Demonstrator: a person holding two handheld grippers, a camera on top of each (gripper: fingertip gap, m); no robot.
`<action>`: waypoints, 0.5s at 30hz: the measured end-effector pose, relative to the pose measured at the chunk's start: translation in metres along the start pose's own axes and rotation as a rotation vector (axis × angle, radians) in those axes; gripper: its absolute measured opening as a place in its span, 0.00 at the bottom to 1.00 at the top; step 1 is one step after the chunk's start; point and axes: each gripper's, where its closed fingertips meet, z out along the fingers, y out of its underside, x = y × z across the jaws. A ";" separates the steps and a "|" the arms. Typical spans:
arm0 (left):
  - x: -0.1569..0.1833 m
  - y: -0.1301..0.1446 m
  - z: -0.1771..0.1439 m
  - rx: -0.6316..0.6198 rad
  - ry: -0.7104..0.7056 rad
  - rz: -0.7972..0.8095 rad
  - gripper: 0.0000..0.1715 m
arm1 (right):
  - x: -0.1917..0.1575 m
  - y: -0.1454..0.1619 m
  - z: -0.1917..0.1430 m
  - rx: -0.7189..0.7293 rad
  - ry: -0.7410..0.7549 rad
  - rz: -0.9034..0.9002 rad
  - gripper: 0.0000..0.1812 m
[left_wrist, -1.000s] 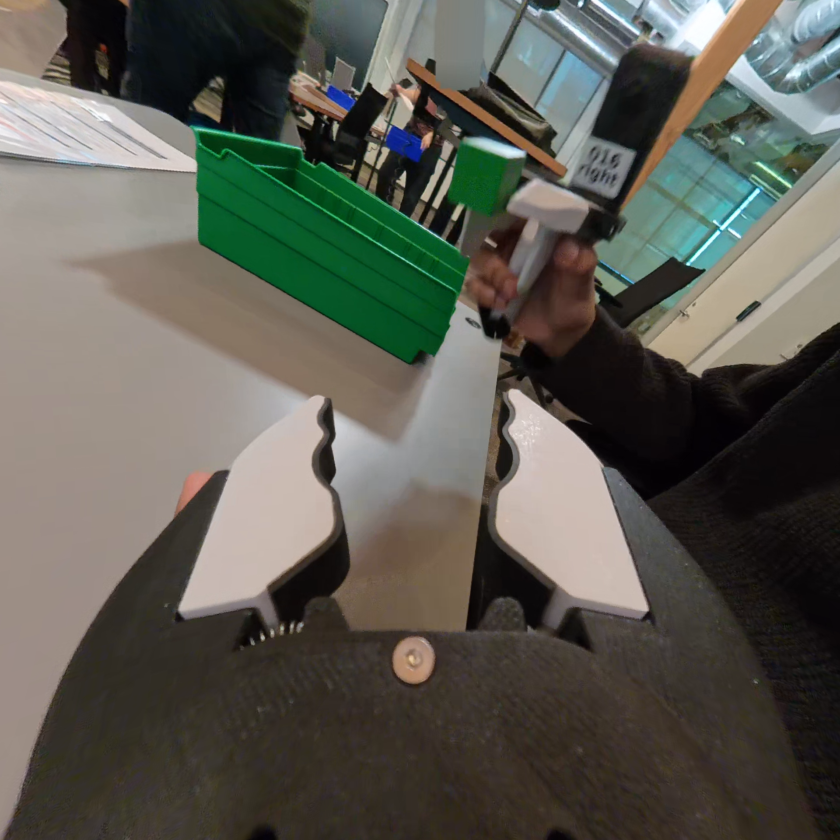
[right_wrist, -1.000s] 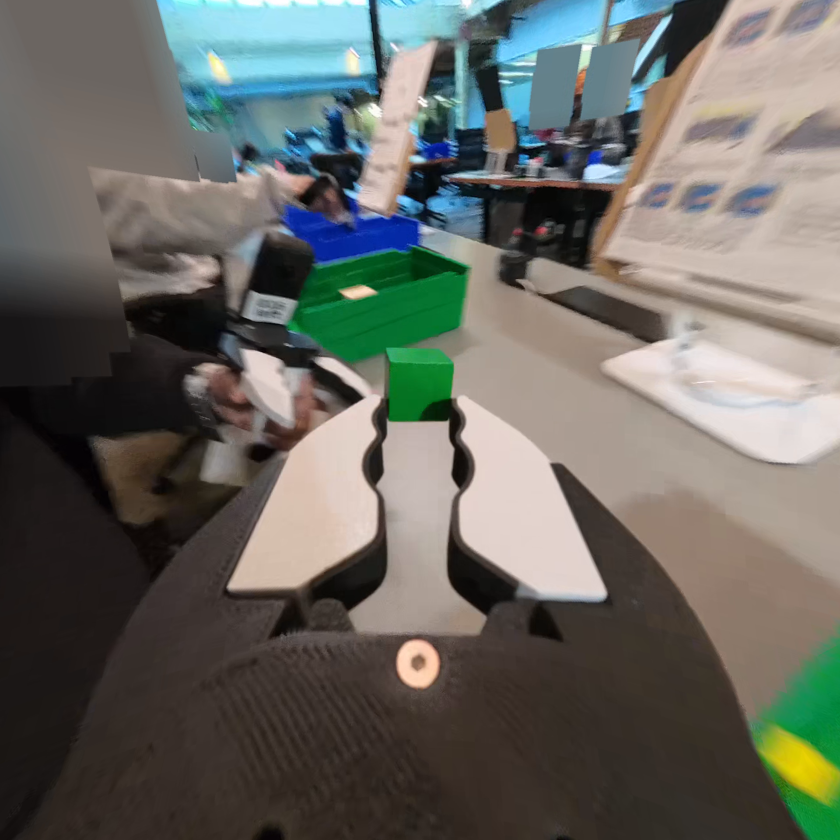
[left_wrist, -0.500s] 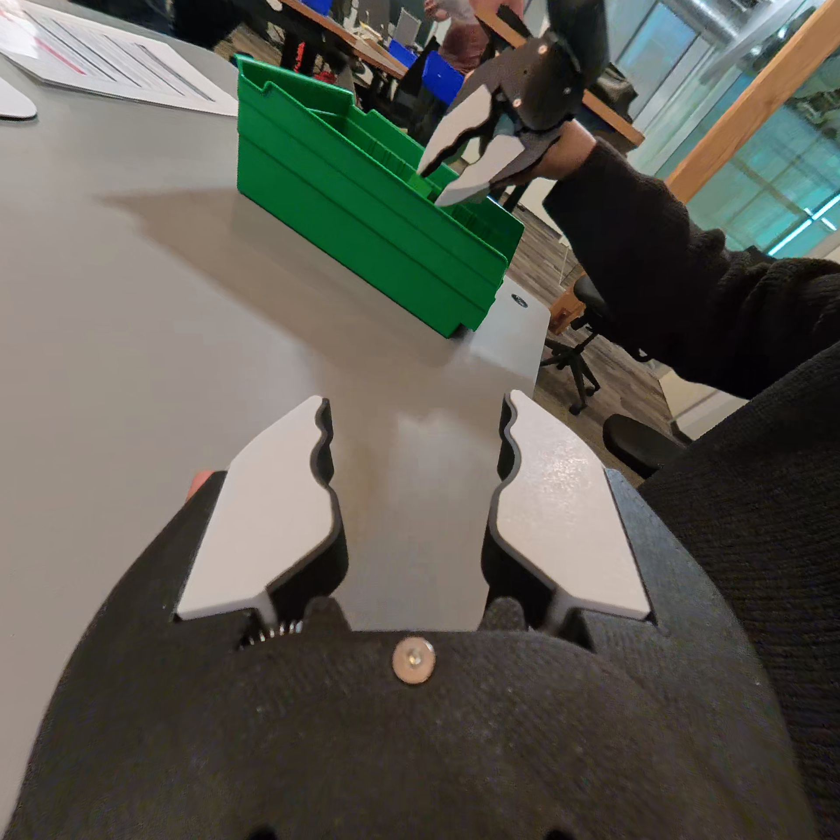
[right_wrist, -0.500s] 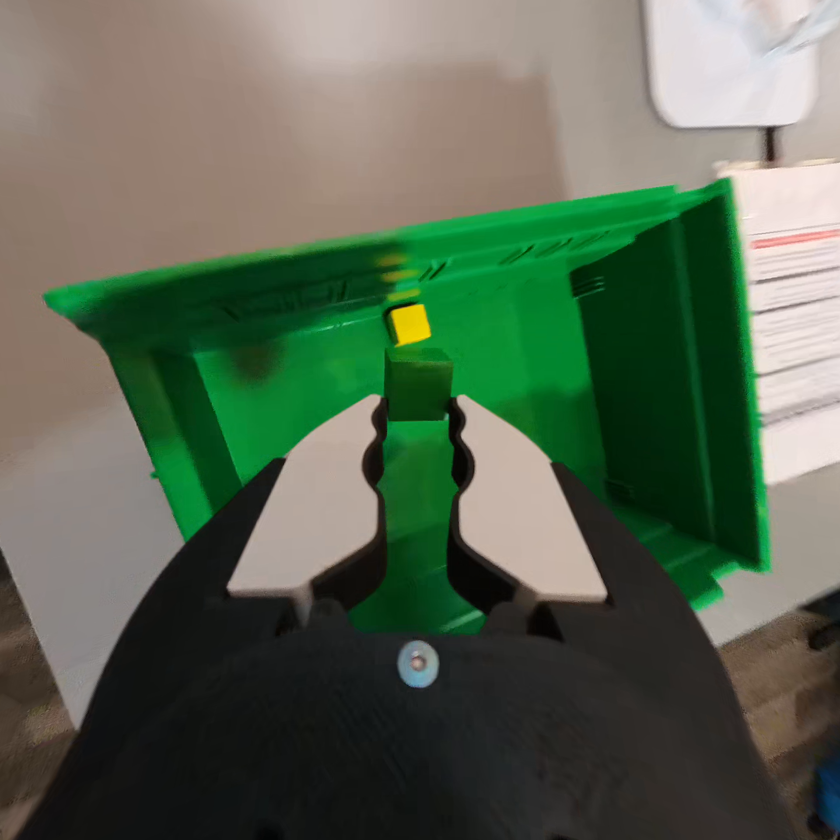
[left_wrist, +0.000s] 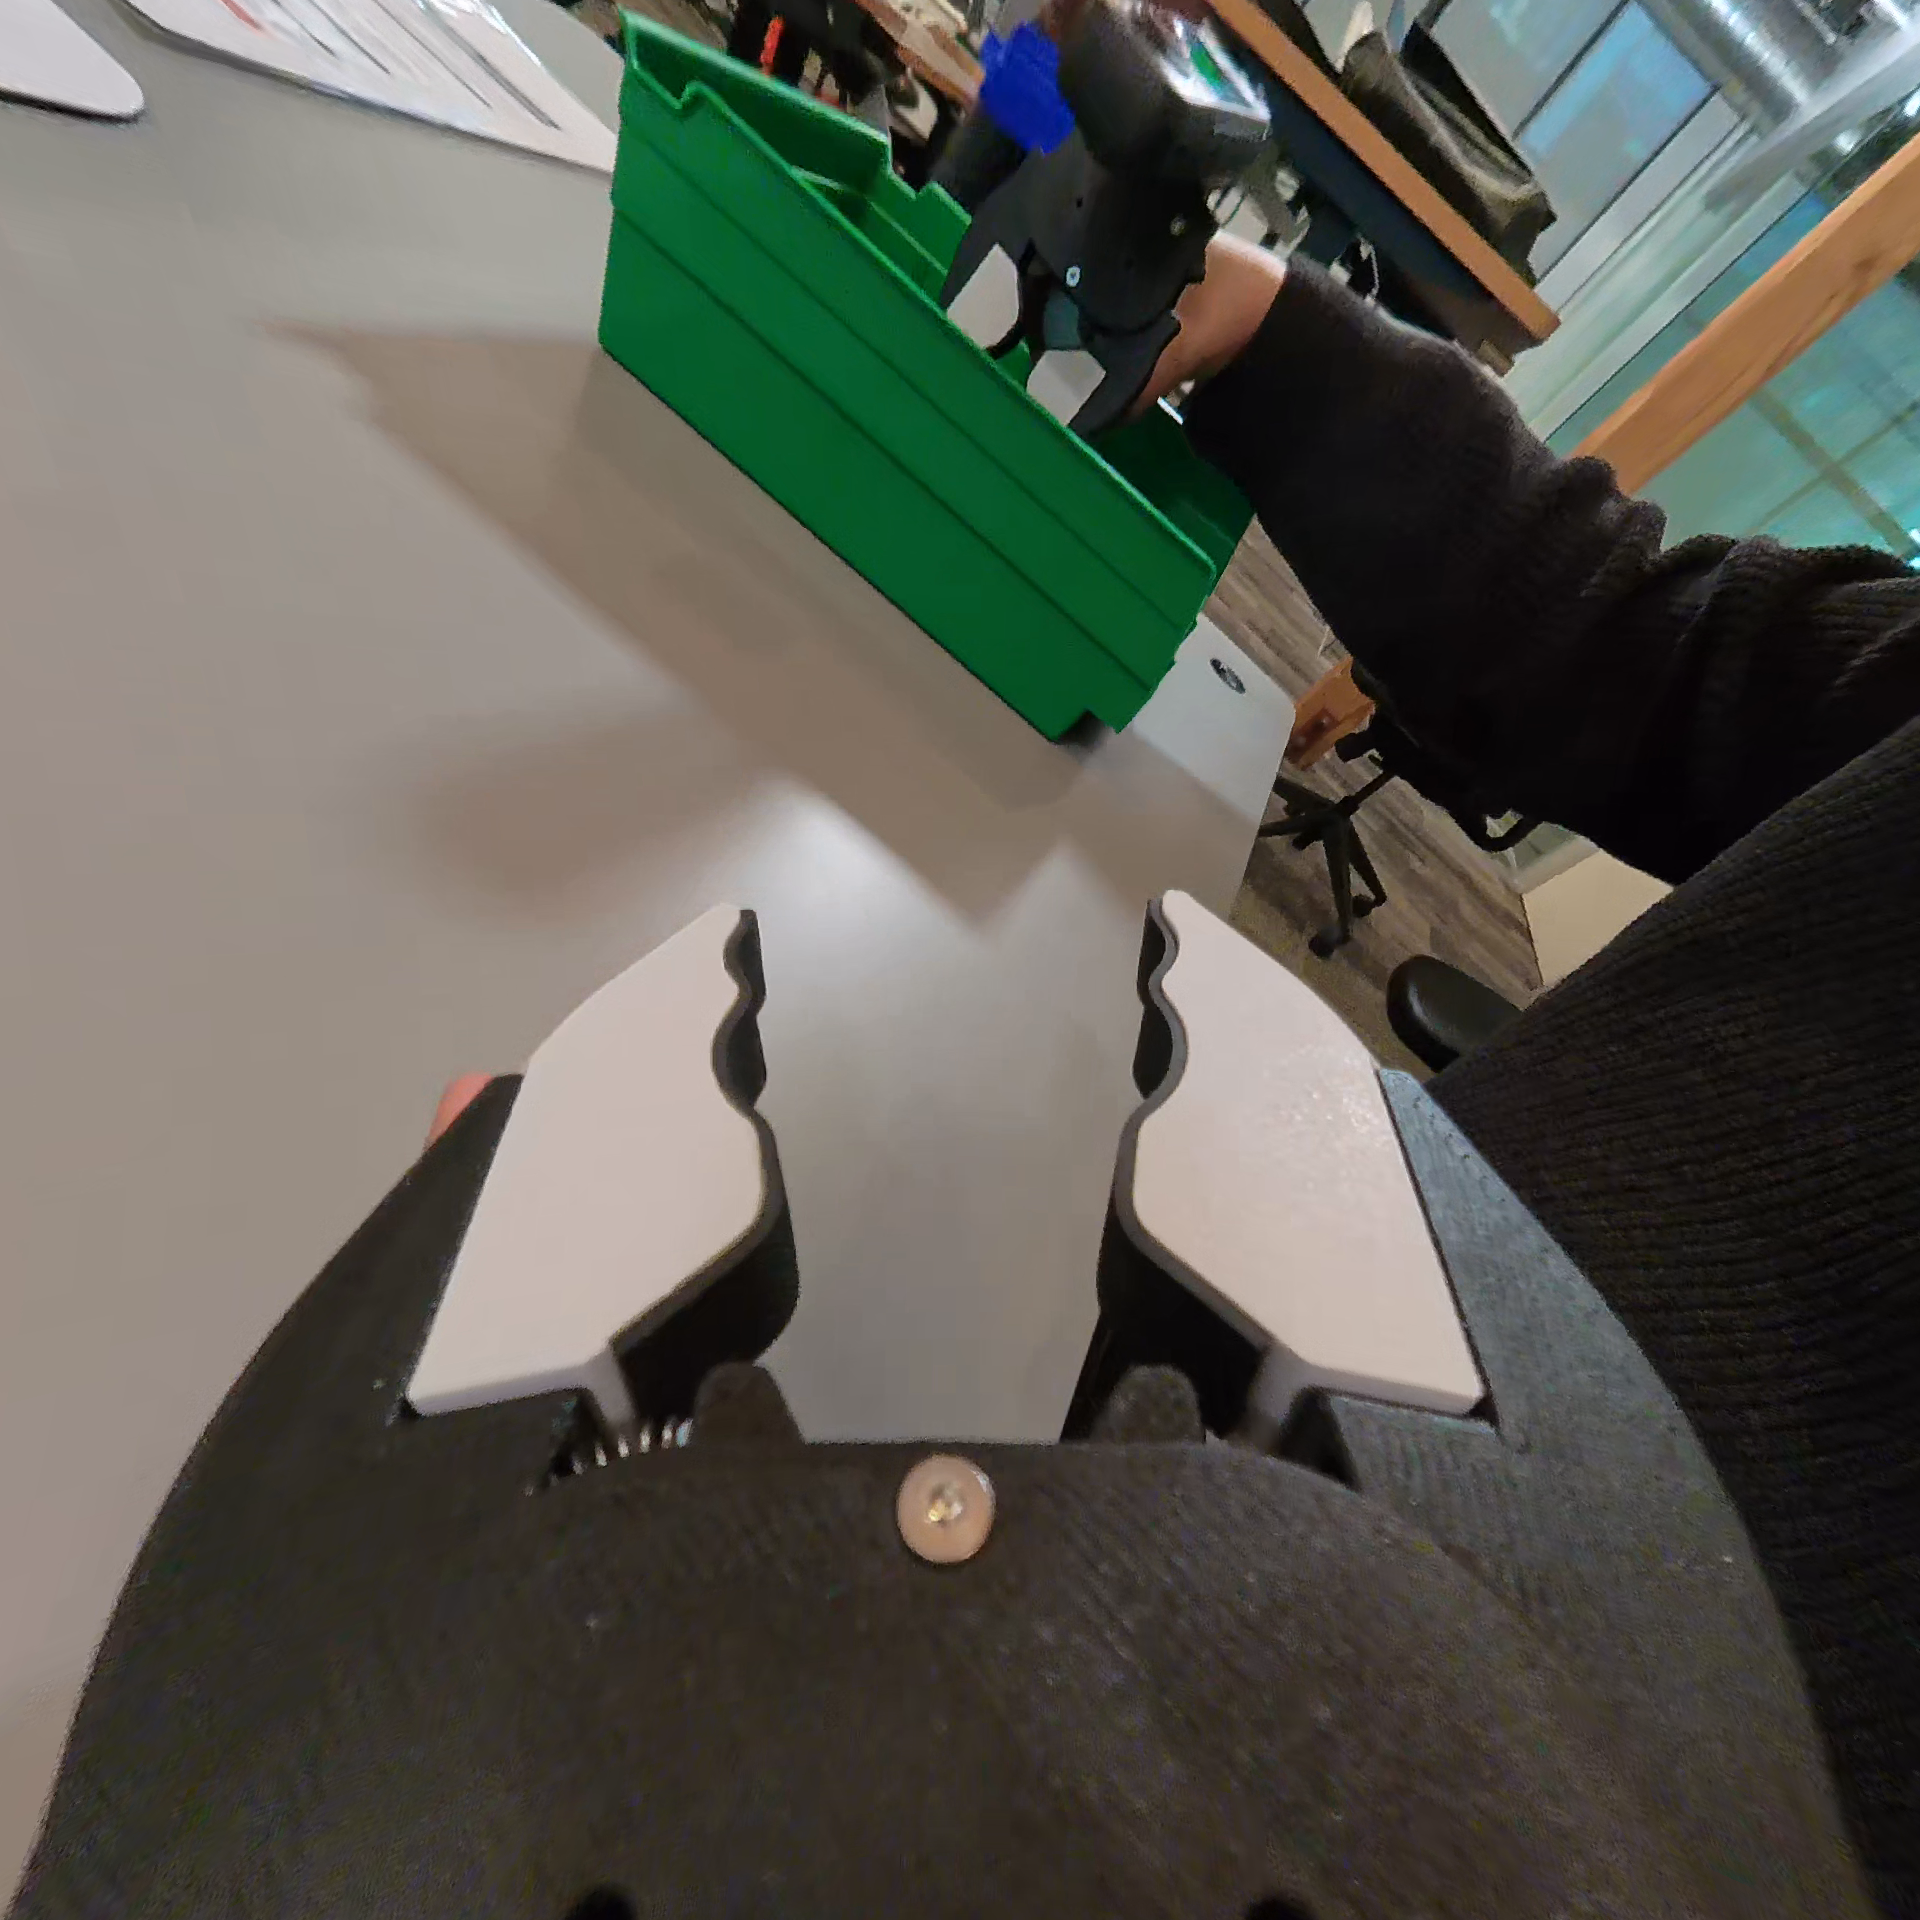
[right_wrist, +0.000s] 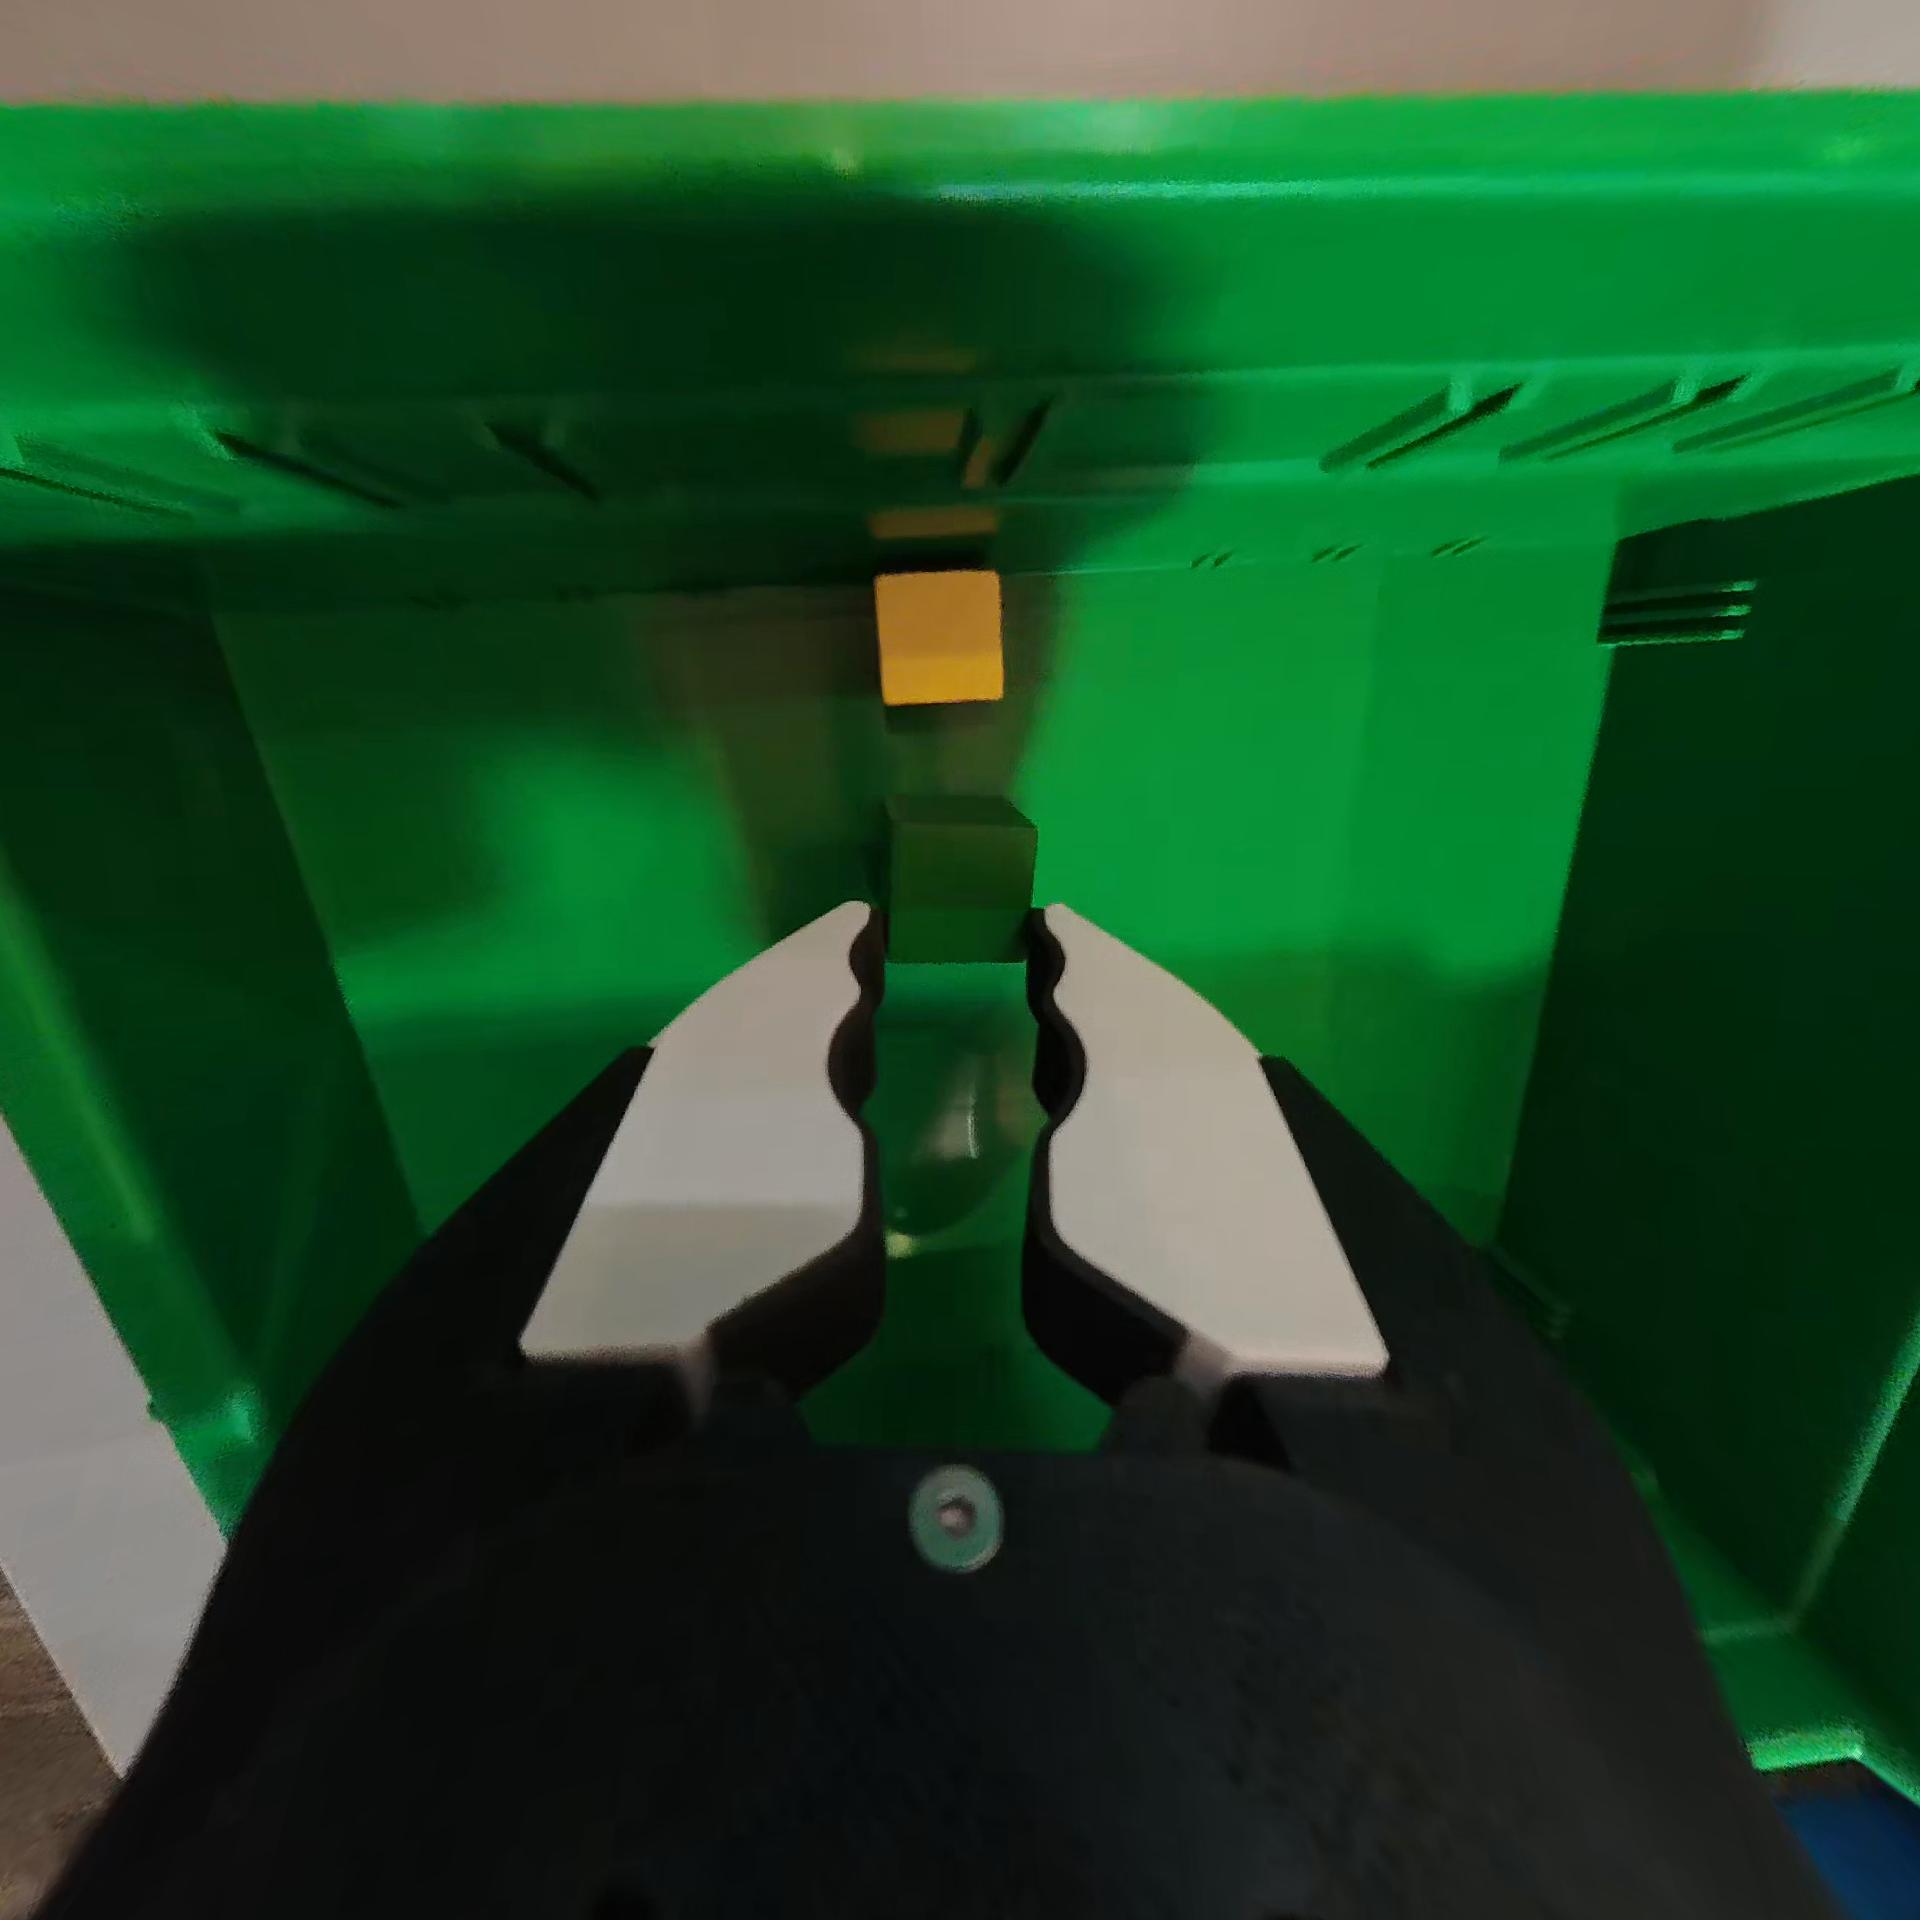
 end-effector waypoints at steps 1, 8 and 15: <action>-0.001 0.003 0.001 -0.012 0.002 -0.006 0.41 | 0.000 0.000 0.000 0.000 -0.004 -0.003 0.15; -0.003 0.011 0.003 -0.038 0.008 -0.012 0.41 | -0.002 -0.001 0.000 -0.039 -0.007 -0.049 0.15; -0.005 0.017 0.002 -0.044 0.014 -0.019 0.41 | -0.002 0.001 0.000 -0.064 0.006 -0.057 0.15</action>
